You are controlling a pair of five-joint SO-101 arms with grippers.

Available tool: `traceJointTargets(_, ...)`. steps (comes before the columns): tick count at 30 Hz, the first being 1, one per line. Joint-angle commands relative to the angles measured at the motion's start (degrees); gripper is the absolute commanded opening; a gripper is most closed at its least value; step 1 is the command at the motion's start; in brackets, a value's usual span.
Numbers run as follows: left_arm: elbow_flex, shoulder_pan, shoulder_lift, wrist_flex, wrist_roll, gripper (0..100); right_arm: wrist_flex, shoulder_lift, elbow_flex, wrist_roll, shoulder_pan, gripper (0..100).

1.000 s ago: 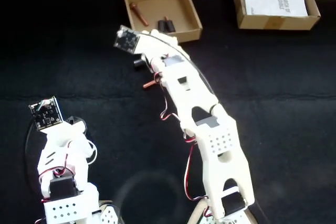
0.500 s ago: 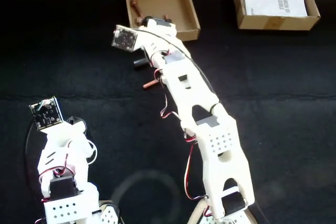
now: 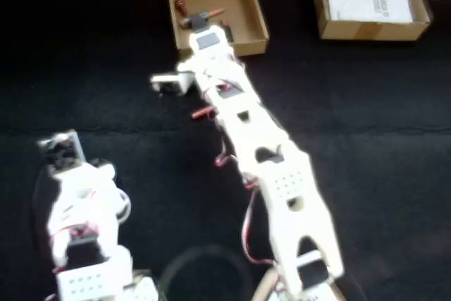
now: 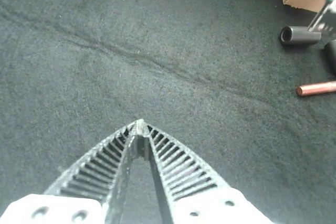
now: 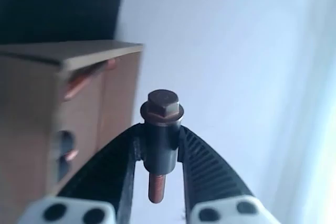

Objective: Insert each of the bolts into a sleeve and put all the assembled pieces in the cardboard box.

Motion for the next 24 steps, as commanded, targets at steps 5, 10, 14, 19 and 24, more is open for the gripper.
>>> traceJointTargets(5, 0.9, -0.5, -1.0, 0.9, 0.4, 1, -1.5, -1.9, -0.6, 1.4, 0.2, 22.5)
traceJointTargets(10, 0.9, -0.5, -1.0, 0.9, 0.4, 1, -1.5, -2.0, -0.6, 1.6, 0.4, 22.5)
traceJointTargets(14, 0.9, -0.5, -1.0, 0.9, 0.4, 1, -1.5, -2.9, -0.6, 1.5, 0.1, 22.5)
traceJointTargets(19, 0.9, -0.5, -0.9, 0.6, 0.4, 1, -1.1, -12.9, 6.4, -11.9, -1.6, 22.4)
traceJointTargets(24, 0.9, -0.3, -0.8, 0.5, 0.1, 1, 14.5, -33.9, 18.5, -30.0, -4.7, 22.4)
